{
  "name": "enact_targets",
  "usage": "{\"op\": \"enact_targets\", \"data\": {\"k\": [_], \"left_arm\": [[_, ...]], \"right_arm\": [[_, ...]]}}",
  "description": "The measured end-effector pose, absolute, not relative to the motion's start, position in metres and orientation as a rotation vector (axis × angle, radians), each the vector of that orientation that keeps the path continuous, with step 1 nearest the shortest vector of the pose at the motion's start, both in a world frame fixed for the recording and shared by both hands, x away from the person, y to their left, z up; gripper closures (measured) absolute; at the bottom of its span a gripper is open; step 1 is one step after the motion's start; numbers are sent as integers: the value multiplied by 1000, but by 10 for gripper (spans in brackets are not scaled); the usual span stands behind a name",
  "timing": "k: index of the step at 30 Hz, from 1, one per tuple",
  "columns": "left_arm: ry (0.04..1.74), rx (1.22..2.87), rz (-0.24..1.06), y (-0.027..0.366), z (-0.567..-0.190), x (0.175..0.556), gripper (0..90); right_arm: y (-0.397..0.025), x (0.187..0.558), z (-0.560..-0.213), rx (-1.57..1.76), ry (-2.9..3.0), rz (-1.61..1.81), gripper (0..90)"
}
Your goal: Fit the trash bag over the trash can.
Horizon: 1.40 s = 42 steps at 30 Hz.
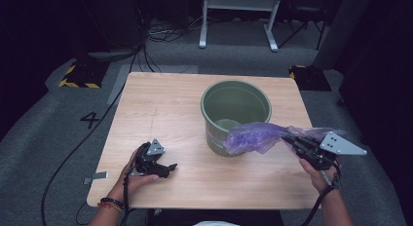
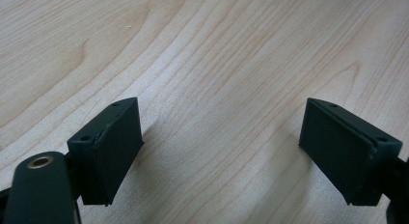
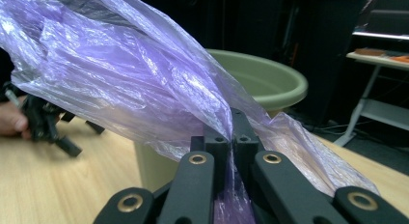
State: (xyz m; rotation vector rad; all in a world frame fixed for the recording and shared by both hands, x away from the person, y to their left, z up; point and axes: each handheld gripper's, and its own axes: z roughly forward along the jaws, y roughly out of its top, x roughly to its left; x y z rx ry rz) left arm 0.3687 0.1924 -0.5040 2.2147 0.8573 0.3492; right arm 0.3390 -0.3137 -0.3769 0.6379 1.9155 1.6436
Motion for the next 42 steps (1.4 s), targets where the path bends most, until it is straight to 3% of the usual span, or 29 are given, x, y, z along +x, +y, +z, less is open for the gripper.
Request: {"op": "enact_targets", "data": {"k": [15, 18, 25, 34, 42], "left_arm": [[840, 2247, 339, 193, -501, 369, 168], [827, 2257, 386, 193, -495, 366, 183], [778, 2090, 432, 200, -454, 362, 190], [713, 2085, 470, 198, -422, 370, 178], [668, 1987, 507, 194, -383, 373, 178]], "right_arm": [[-312, 379, -358, 741, 1860, 1413, 894], [-311, 384, -357, 739, 1860, 1407, 893], [-299, 392, -349, 714, 1886, 1365, 891], [-291, 398, -343, 696, 1917, 1328, 888], [-284, 400, -340, 686, 1939, 1275, 889]]}}
